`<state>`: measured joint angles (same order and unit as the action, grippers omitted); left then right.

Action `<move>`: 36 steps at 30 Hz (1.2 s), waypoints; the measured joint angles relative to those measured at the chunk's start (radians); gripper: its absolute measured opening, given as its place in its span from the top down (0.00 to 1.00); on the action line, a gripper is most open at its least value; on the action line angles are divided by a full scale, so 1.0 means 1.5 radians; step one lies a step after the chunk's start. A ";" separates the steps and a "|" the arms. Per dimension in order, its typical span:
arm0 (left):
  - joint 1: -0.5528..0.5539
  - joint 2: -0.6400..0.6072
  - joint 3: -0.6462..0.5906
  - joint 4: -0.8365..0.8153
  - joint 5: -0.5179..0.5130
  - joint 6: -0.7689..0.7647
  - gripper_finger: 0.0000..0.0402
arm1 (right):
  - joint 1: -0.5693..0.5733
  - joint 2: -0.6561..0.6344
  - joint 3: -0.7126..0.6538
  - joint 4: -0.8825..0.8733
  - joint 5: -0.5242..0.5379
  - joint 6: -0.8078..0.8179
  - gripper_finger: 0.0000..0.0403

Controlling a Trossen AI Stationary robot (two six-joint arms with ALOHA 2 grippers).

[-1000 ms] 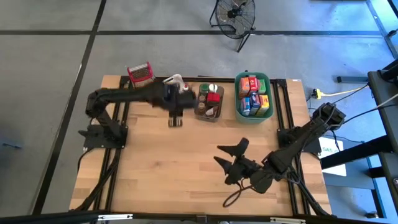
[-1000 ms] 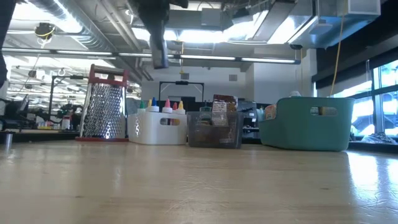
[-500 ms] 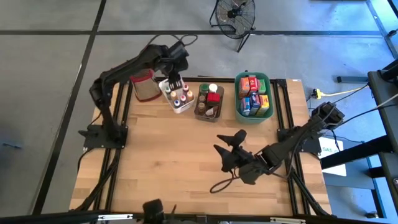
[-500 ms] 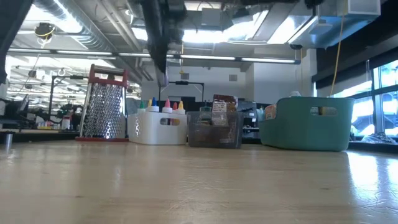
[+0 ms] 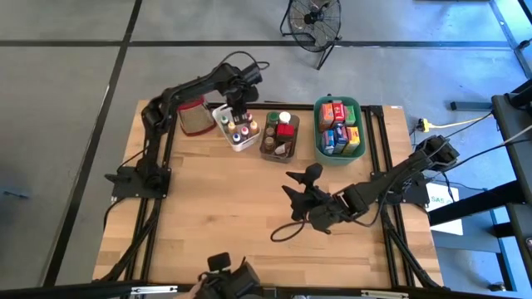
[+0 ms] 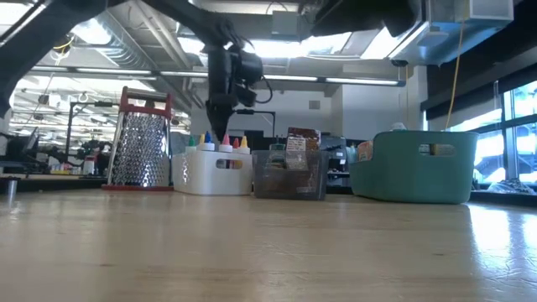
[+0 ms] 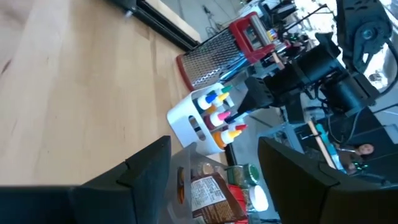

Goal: Pick & Place Kitchen Items
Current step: Put the purple food coloring into the white bin

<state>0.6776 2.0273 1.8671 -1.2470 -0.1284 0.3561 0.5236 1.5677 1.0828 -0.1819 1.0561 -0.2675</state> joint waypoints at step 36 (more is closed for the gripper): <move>0.023 0.098 -0.001 0.028 0.070 -0.007 0.57 | -0.002 0.000 0.000 -0.031 -0.009 0.033 0.40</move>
<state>0.7127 2.1746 1.8660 -1.2048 -0.0240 0.3451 0.5201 1.5677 1.0824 -0.2279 1.0431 -0.2180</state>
